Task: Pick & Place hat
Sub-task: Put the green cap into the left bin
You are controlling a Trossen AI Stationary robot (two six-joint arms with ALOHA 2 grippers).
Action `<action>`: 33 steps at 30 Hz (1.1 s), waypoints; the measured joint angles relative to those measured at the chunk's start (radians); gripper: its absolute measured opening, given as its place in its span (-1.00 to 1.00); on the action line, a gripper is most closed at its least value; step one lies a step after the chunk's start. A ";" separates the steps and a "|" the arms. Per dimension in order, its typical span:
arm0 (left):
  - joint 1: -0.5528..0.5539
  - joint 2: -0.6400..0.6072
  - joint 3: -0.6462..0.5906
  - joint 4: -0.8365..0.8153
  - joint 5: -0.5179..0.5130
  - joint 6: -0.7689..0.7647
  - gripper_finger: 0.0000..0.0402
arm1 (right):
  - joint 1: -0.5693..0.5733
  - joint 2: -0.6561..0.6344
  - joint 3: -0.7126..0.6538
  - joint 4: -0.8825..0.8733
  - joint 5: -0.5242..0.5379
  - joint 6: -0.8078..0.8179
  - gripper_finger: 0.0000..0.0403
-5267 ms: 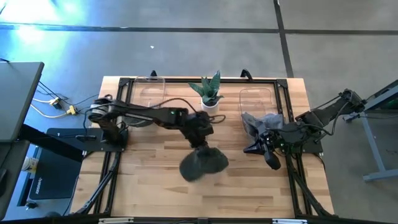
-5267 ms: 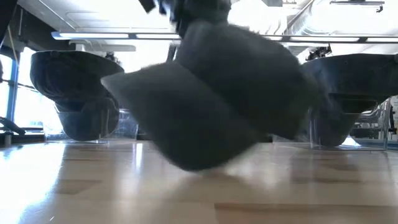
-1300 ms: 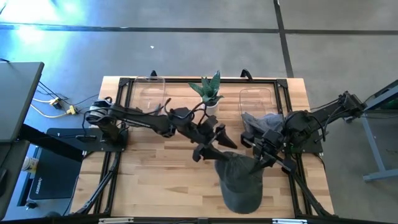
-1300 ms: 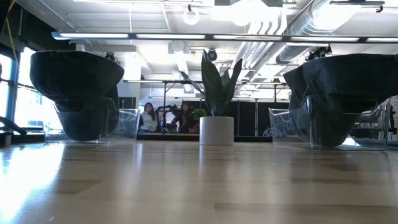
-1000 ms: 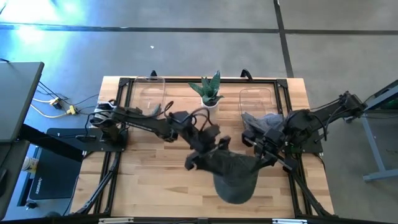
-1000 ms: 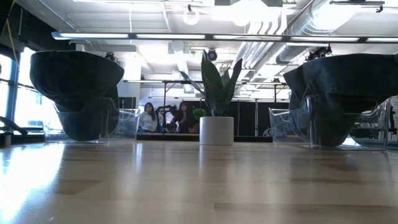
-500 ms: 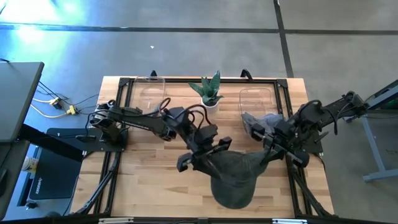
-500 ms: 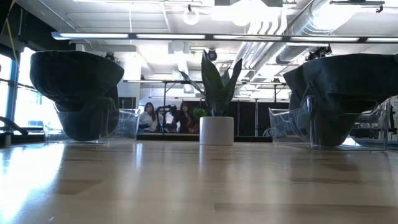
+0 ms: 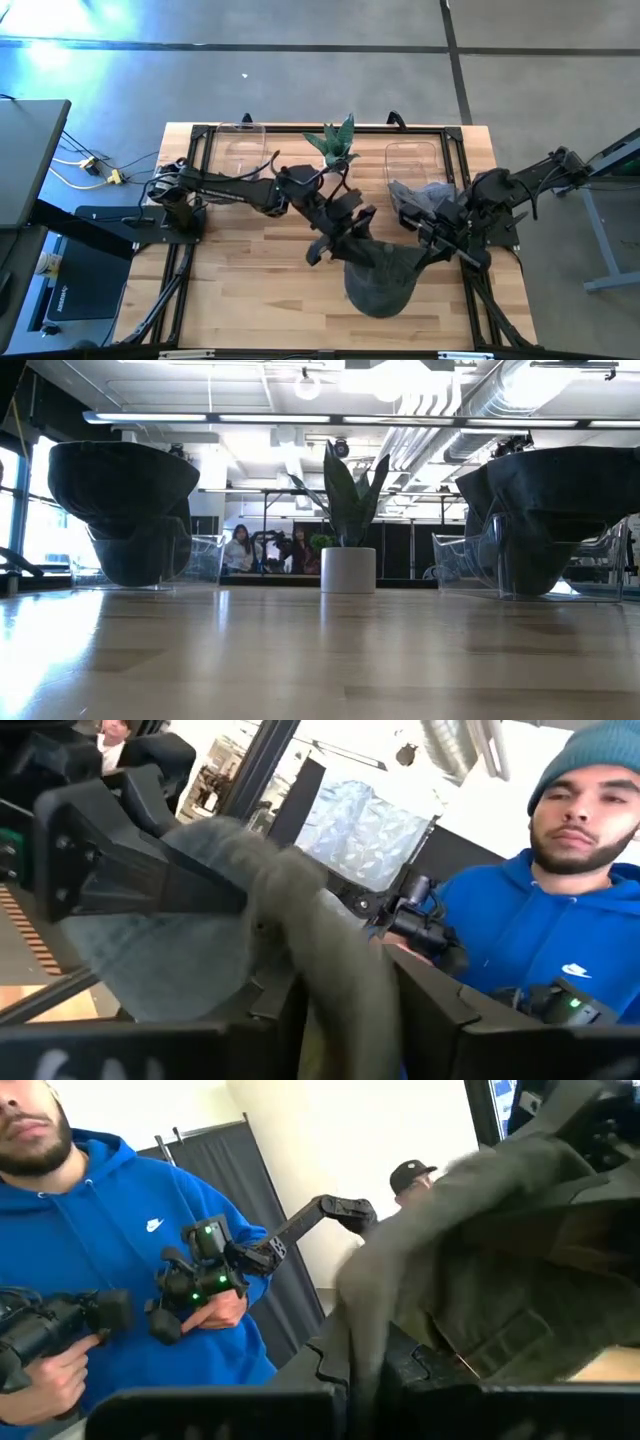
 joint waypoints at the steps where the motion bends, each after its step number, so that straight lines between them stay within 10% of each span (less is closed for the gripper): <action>1: -0.001 0.000 0.000 0.000 -0.001 -0.004 -0.36 | 0.000 0.000 0.000 0.001 0.000 -0.003 -0.97; 10: -0.006 0.037 -0.001 0.033 0.015 0.016 -0.20 | -0.001 0.000 0.000 -0.011 0.010 -0.012 -0.97; 23: -0.006 -0.001 0.000 0.010 0.153 0.015 -0.95 | 0.000 -0.014 0.000 -0.049 -0.004 0.032 -0.97; 33: -0.003 -0.002 0.000 -0.109 0.048 0.019 -0.94 | -0.016 0.011 0.000 -0.052 0.055 0.089 -0.62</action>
